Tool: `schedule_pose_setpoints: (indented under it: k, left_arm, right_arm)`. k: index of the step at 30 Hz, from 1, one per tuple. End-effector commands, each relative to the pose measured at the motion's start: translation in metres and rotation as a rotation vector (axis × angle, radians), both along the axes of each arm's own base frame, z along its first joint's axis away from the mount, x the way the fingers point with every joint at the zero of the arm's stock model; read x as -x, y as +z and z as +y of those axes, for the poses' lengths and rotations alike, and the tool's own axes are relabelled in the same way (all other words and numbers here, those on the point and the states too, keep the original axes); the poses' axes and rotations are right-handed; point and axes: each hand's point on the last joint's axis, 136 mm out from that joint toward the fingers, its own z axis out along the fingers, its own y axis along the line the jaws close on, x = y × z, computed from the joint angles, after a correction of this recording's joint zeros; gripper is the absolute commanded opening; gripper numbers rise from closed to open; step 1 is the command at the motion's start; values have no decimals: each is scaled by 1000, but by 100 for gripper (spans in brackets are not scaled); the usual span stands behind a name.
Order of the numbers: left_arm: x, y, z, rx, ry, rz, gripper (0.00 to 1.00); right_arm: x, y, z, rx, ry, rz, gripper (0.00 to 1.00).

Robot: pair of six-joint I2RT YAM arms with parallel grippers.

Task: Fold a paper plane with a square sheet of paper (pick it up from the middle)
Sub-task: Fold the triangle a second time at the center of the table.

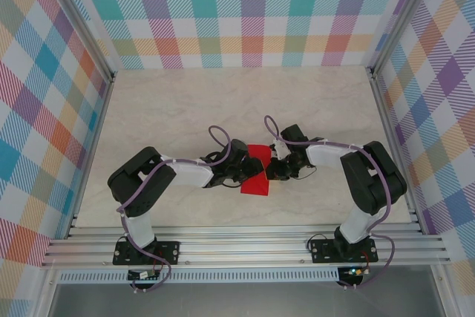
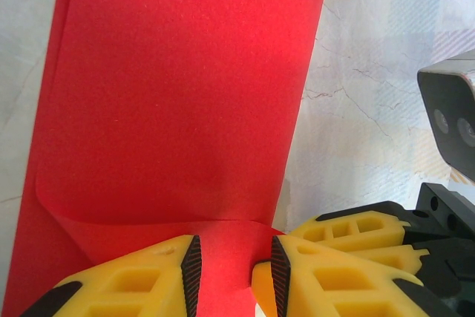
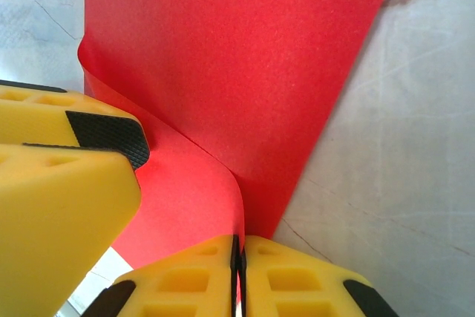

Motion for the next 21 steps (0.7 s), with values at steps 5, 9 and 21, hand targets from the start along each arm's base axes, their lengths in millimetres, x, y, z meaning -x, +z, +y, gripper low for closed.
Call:
schedule_pose_setpoints:
  k: [5, 9, 21]
  left_arm:
    - [2, 9, -9, 27, -15, -27, 36]
    - [0, 20, -10, 52, -15, -54, 39]
    - [-1, 35, -13, 99, -19, -92, 43]
  right_arm:
    - [-6, 2, 4, -18, 3, -2, 11]
    - [-6, -1, 4, -16, 5, 3, 10]
    - [-5, -6, 3, -10, 6, 6, 10]
